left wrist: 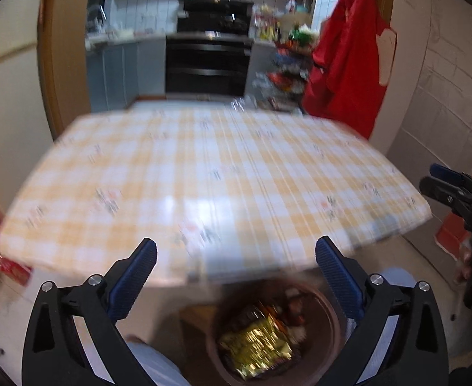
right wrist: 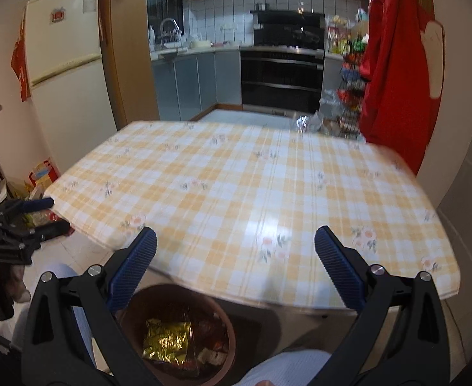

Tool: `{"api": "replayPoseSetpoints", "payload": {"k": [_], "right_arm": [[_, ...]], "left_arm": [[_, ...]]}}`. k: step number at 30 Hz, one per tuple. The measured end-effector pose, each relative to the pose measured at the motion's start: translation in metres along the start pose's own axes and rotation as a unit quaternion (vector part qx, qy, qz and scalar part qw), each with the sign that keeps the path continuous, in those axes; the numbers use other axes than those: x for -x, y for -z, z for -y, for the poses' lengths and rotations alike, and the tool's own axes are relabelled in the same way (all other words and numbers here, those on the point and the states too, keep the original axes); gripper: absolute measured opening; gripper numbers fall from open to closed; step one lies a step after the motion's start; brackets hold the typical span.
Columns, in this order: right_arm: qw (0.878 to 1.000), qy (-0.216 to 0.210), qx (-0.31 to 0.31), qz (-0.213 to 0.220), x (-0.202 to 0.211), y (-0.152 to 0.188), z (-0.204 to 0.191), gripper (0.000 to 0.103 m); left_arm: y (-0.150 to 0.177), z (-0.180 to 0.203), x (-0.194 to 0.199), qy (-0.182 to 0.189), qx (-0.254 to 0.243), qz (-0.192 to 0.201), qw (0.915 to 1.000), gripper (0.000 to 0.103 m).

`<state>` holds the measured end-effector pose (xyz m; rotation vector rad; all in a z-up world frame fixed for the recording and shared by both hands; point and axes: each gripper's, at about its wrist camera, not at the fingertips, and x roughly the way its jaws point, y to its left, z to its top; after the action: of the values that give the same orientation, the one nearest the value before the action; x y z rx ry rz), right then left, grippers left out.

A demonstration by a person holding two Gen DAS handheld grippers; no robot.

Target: Collect trash

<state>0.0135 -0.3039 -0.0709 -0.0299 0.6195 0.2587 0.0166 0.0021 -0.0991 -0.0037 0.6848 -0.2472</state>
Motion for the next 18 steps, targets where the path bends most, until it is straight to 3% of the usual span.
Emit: {"api": "replayPoseSetpoints", "payload": {"k": [3, 10, 18], "right_arm": [[1.0, 0.004, 0.001, 0.024, 0.012, -0.022, -0.001, 0.097], [0.998, 0.0, -0.006, 0.068, 0.042, -0.063, -0.005, 0.097], [0.996, 0.02, -0.02, 0.083, 0.055, -0.078, -0.002, 0.097]], "left_arm": [[-0.03, -0.003, 0.02, -0.033, -0.015, 0.044, 0.9984, 0.097], [-0.084, -0.002, 0.066, -0.064, -0.027, 0.127, 0.9894, 0.097], [-0.1, 0.014, 0.088, -0.066, -0.043, 0.153, 0.985, 0.097]]}}
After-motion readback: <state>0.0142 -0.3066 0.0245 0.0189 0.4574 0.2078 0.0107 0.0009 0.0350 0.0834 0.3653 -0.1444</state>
